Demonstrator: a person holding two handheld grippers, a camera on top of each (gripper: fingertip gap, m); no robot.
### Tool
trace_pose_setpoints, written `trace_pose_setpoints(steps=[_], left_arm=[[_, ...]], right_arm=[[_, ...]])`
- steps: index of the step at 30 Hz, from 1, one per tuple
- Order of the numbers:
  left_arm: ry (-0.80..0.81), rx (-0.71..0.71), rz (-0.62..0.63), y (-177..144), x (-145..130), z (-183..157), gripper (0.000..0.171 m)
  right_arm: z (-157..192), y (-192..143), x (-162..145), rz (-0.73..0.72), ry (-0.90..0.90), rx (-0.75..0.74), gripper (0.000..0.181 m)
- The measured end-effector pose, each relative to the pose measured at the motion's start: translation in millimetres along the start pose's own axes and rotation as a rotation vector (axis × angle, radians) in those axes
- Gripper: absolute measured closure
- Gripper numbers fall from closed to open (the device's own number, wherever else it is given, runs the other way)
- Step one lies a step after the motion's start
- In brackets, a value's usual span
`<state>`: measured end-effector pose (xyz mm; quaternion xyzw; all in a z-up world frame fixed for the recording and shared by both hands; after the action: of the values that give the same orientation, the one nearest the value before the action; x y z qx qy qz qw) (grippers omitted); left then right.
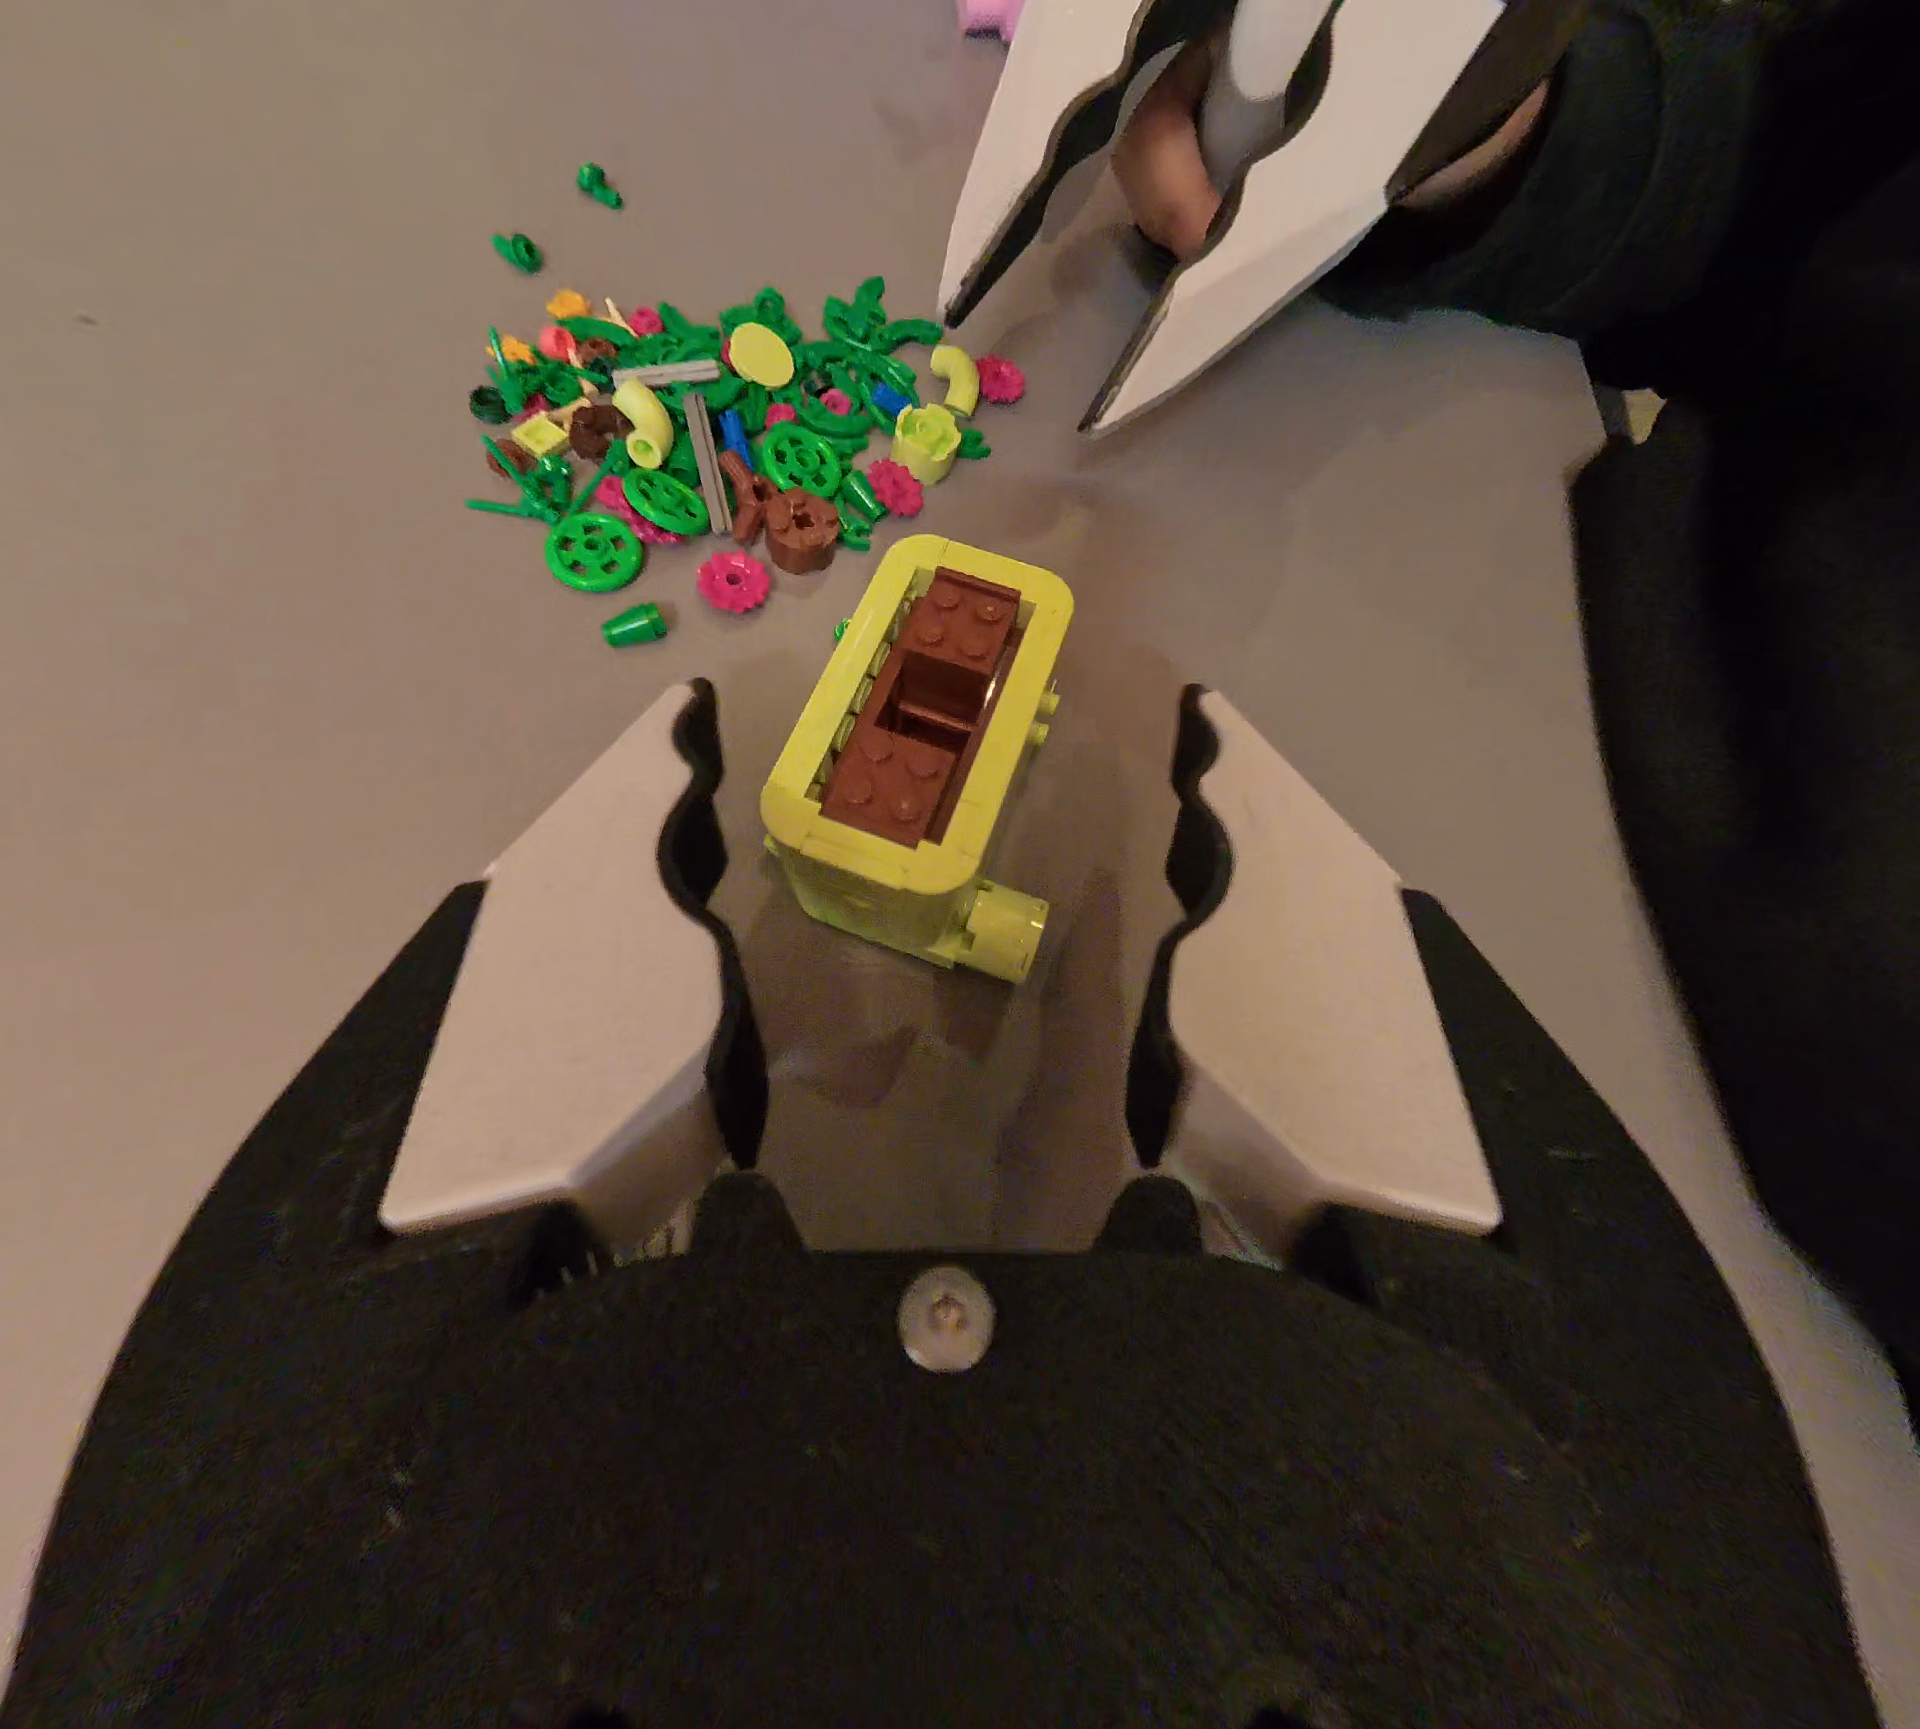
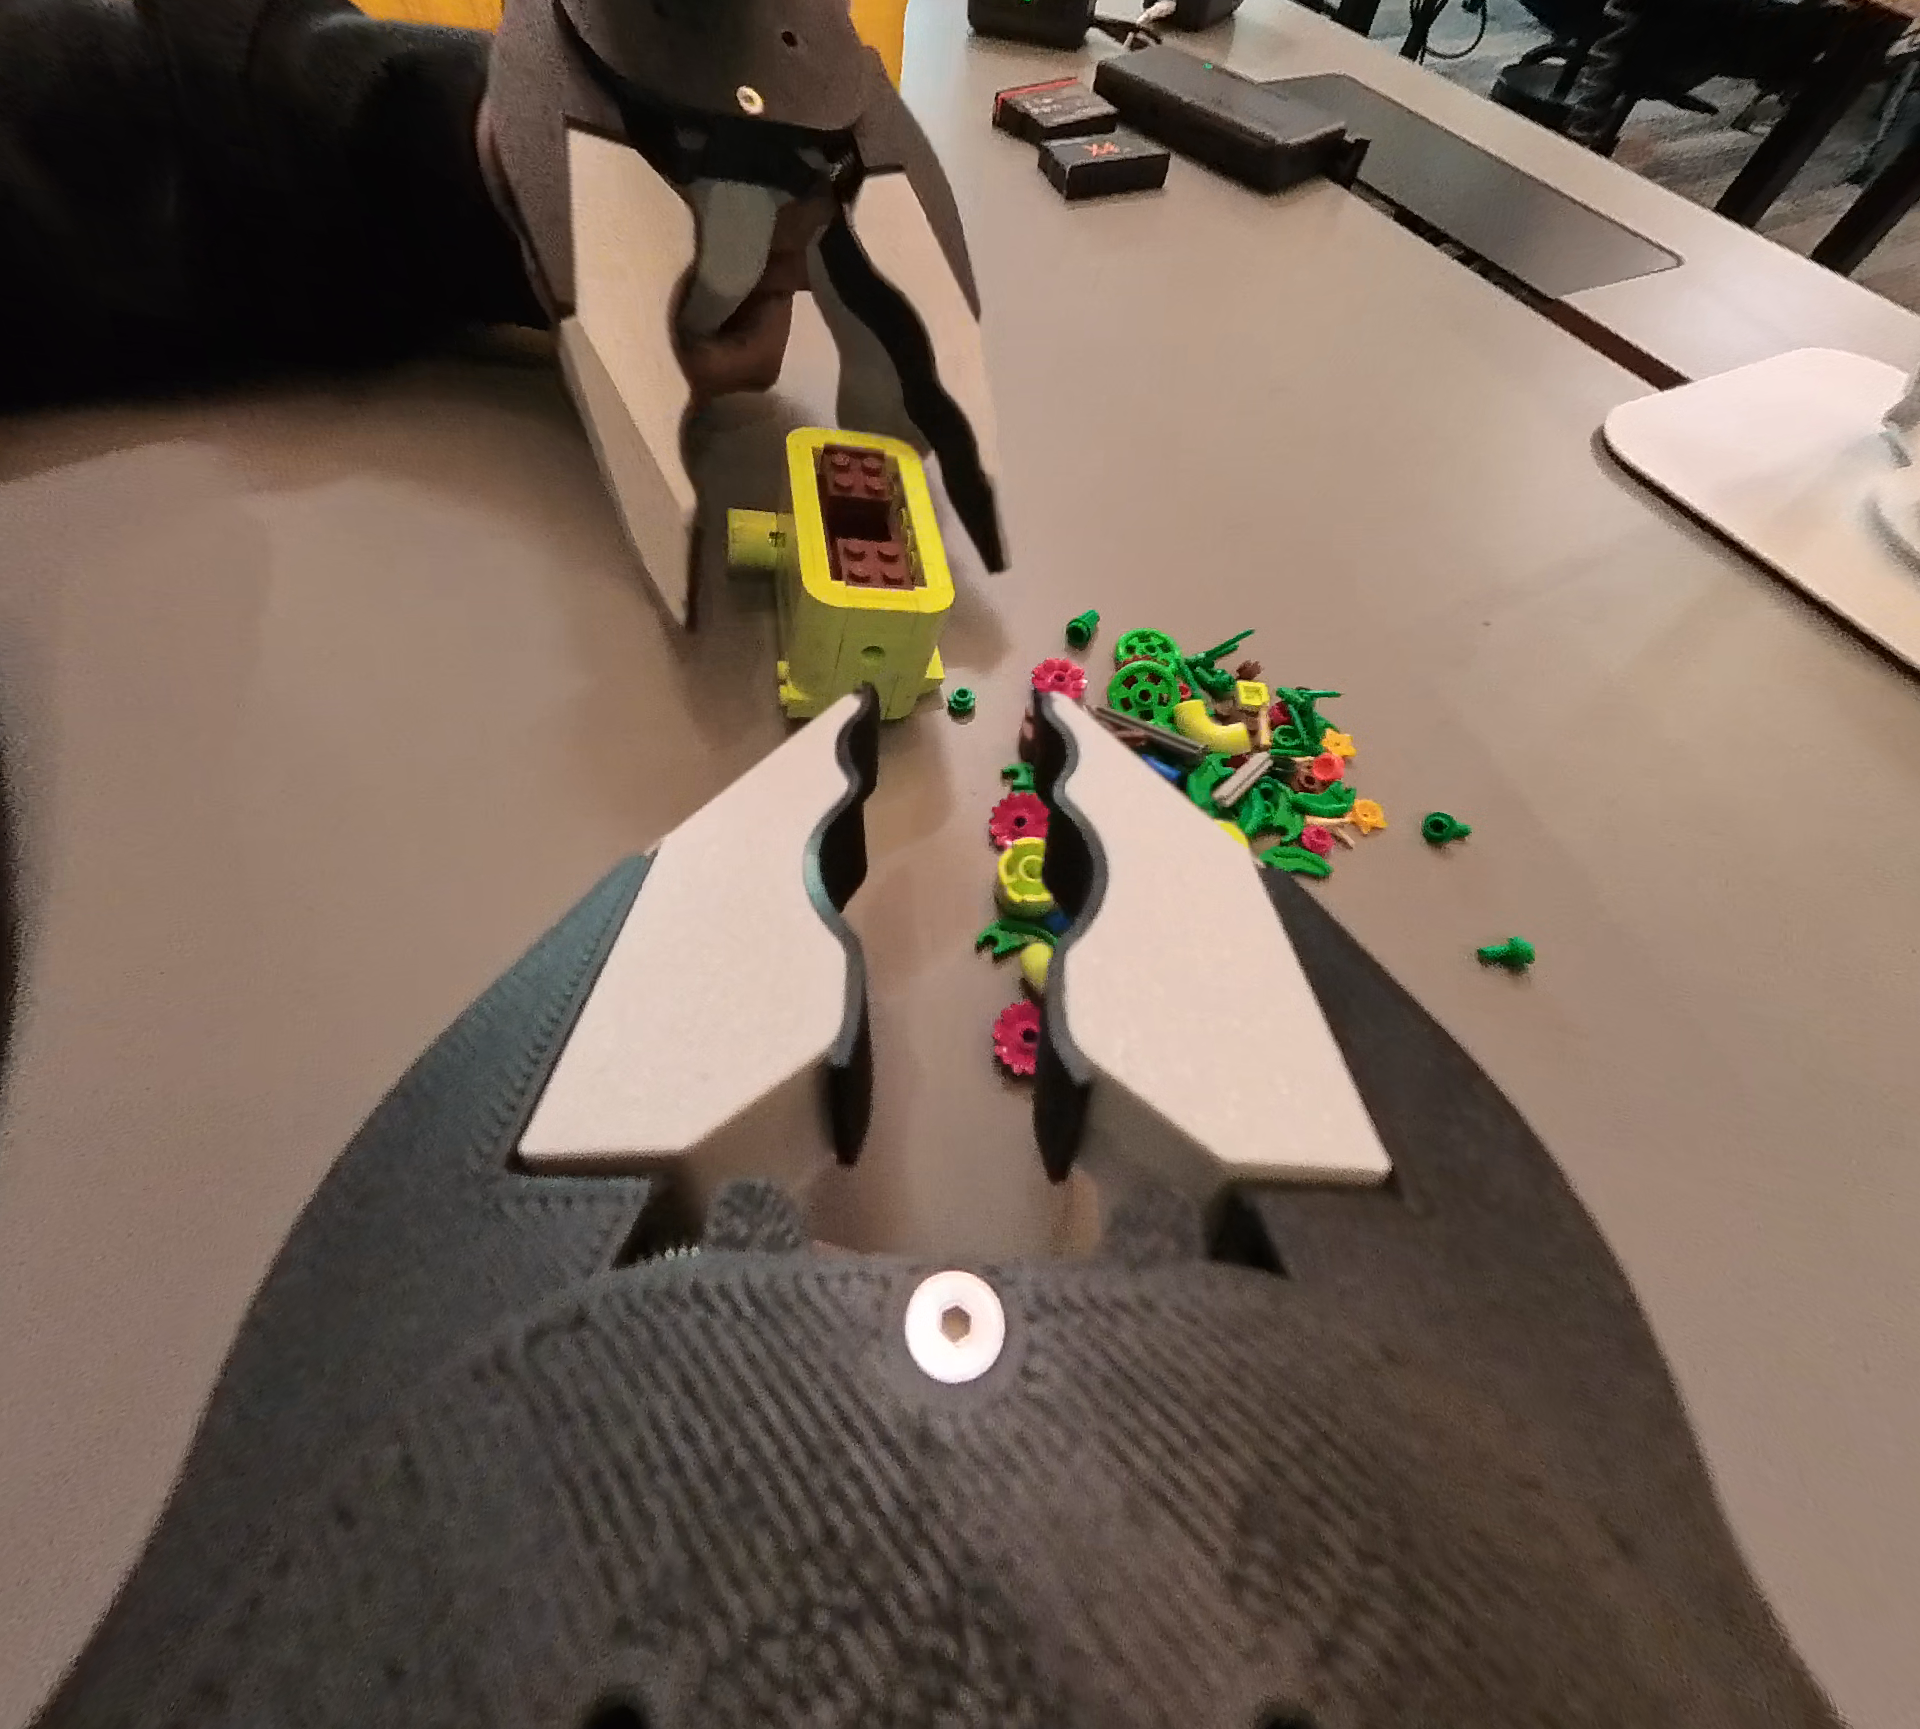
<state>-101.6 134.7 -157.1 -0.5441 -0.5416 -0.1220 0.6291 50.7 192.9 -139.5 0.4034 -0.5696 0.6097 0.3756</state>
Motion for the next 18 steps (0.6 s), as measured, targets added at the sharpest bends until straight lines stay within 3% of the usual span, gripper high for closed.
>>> trace_pose_setpoints(steps=[2,6,18], left_arm=[[-0.029,-0.005,0.036,4.1,-1.5,1.9,0.092],[-0.081,-0.01,0.0,0.6,-0.7,6.9,0.125],[-0.175,0.019,0.11,-2.1,-2.4,2.1,0.131]], right_arm=[[0.9,1.1,-0.6,0.01,-0.009,-0.003,0.154],[2.1,-0.1,-0.4,0.003,-0.016,-0.005,0.155],[2.3,0.6,-2.3,0.025,-0.038,-0.024,0.155]])
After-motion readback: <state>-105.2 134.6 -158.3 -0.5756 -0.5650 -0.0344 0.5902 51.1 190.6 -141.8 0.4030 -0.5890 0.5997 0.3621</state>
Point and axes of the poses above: each gripper's, where its closed fingertips meet, y out along the fingers, x out of its top, z = x × y across the jaws, the point moved 7 cm from there along -y, back along the fingers, and after that the axes turned 5 degrees about y, right-handed, at the moved point
